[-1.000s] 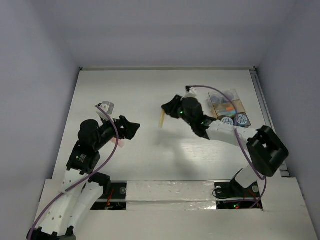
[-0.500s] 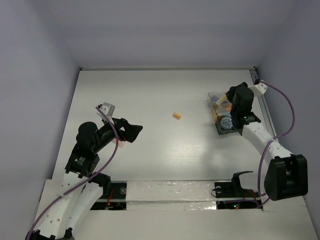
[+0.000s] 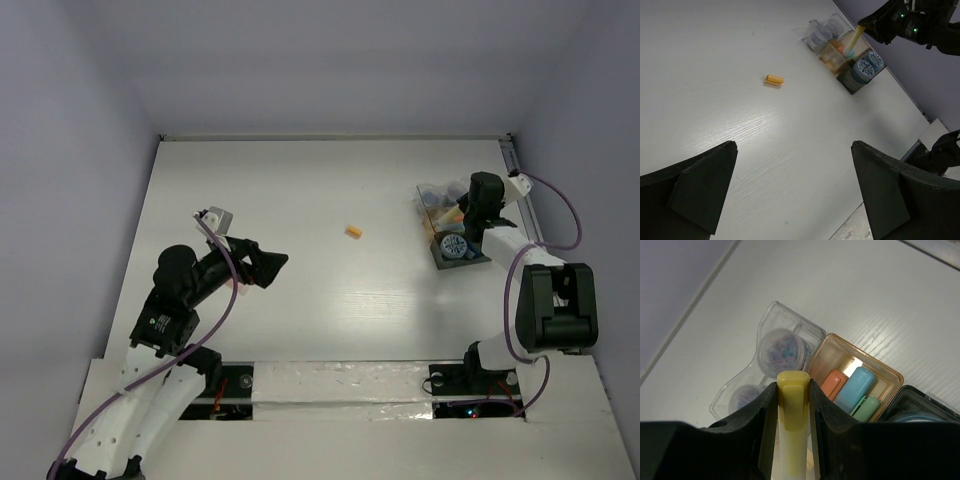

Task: Sort the stationery into containers
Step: Place the pen in the storage box, then pick up the pen from the center of the board.

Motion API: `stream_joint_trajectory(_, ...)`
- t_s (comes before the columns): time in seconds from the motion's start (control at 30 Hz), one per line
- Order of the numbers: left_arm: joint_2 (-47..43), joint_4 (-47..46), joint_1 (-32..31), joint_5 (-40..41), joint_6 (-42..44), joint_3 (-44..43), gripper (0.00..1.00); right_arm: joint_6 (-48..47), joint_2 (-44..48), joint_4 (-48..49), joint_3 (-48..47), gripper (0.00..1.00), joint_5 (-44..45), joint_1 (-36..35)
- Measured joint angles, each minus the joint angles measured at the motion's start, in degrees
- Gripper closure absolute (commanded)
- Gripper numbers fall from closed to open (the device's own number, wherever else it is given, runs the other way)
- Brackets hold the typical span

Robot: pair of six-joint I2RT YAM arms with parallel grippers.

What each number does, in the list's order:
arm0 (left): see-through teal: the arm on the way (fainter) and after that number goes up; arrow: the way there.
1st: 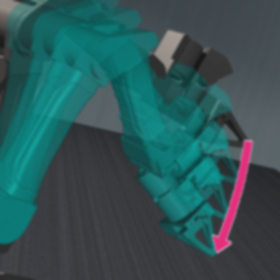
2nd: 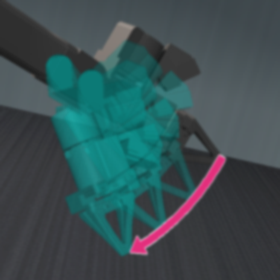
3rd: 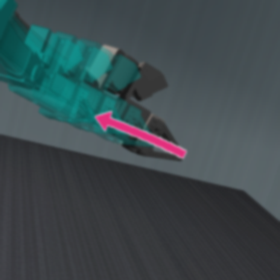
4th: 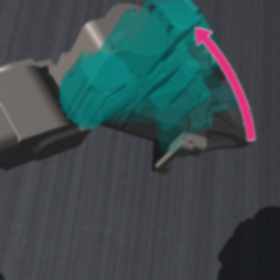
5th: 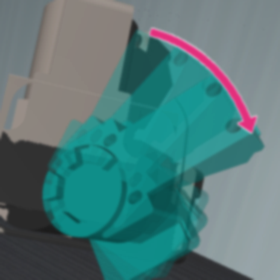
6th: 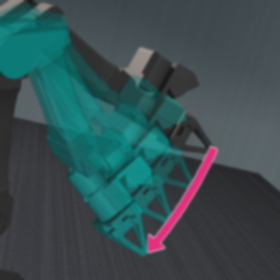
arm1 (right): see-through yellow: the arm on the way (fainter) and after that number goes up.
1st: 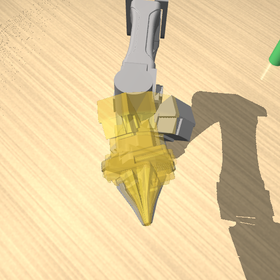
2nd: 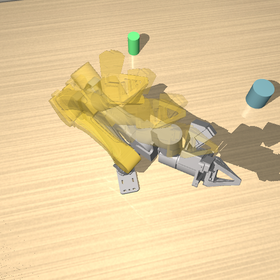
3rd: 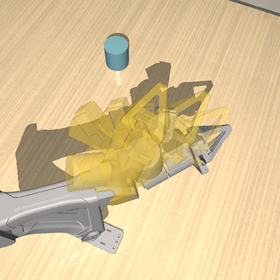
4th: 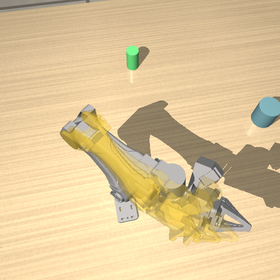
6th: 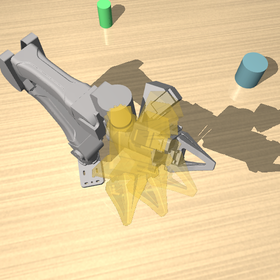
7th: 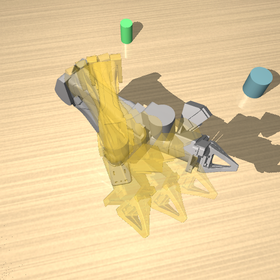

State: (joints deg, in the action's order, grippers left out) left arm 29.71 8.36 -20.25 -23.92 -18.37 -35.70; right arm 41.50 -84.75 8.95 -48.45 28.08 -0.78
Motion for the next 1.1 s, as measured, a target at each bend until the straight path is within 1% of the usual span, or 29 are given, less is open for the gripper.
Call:
stream_joint_trajectory(0.07, 0.0, 0.0, 0.0, 0.0, 0.0, 0.0, 0.02, 1.0, -0.5, -0.5, 0.0, 0.95, -0.1, 0.0)
stream_joint_trajectory(0.1, 0.0, 0.0, 0.0, 0.0, 0.0, 0.0, 0.02, 1.4, -0.5, -0.6, 0.0, 0.86, -0.2, 0.0)
stream_joint_trajectory(0.17, 0.0, 0.0, 0.0, 0.0, 0.0, 0.0, 0.02, 2.1, -0.3, -0.5, 0.1, 0.77, -0.3, 0.0)
stream_joint_trajectory(0.2, 0.0, 0.0, 0.0, 0.0, 0.0, 0.0, 0.02, 2.4, -0.2, -0.5, 0.3, 0.67, -0.5, 0.0)
stream_joint_trajectory(0.3, 0.0, 0.0, 0.0, 0.0, 0.0, 0.0, 0.02, 2.9, 1.2, -0.4, 2.4, 0.52, -1.1, 0.0)
stream_joint_trajectory(0.5, 0.0, 0.0, 0.0, 0.0, 0.0, 0.0, 0.03, 2.5, 5.4, -0.6, 5.7, 0.49, -1.9, 0.0)
stream_joint_trajectory(0.63, 0.0, 0.0, 0.0, 0.1, 0.0, 0.0, 0.03, 0.3, 8.6, -0.6, 5.9, 0.5, -3.5, 0.0)
stream_joint_trajectory(0.67, 0.0, 0.0, 0.0, 0.1, 0.0, 0.0, 0.03, -0.8, 9.5, -0.5, 5.9, 0.5, -5.2, 0.0)
stream_joint_trajectory(0.7, 0.0, 0.0, 0.0, 0.2, 0.0, 0.0, 0.03, -2.3, 10.3, -0.3, 5.9, 0.48, -7.8, 0.0)
stream_joint_trajectory(0.73, 0.0, 0.0, 0.0, 0.2, 0.0, 0.0, 0.03, -4.1, 10.9, 0.0, 5.7, 0.48, -10.9, -0.1)
stream_joint_trajectory(0.77, 0.0, 0.0, 0.0, 0.3, 0.0, 0.0, 0.03, -6.1, 11.0, -0.1, 5.0, 0.48, -14.3, -0.4)
stream_joint_trajectory(0.8, 0.0, 0.0, 0.0, 0.4, 0.0, 0.0, 0.03, -8.5, 10.5, -1.3, 3.5, 0.5, -17.3, -1.2)
stream_joint_trajectory(0.87, 0.0, 0.0, 0.0, 0.7, 0.0, 0.0, 0.03, -13.1, 7.9, -4.0, -1.3, 0.51, -21.7, -4.4)
stream_joint_trajectory(0.97, 0.0, 0.0, 0.0, 1.3, 0.0, 0.0, 0.03, -21.5, 2.2, -8.8, -9.9, 0.5, -28.0, -13.1)
stream_joint_trajectory(1.07, -0.3, 0.1, 0.0, 2.0, 0.0, 0.0, 0.03, -28.6, -3.0, -12.8, -15.6, 0.43, -31.6, -20.7)
stream_joint_trajectory(1.1, -0.5, 0.1, 0.0, 2.2, 0.0, 0.0, 0.03, -30.8, -4.7, -14.5, -17.0, 0.36, -32.9, -22.7)
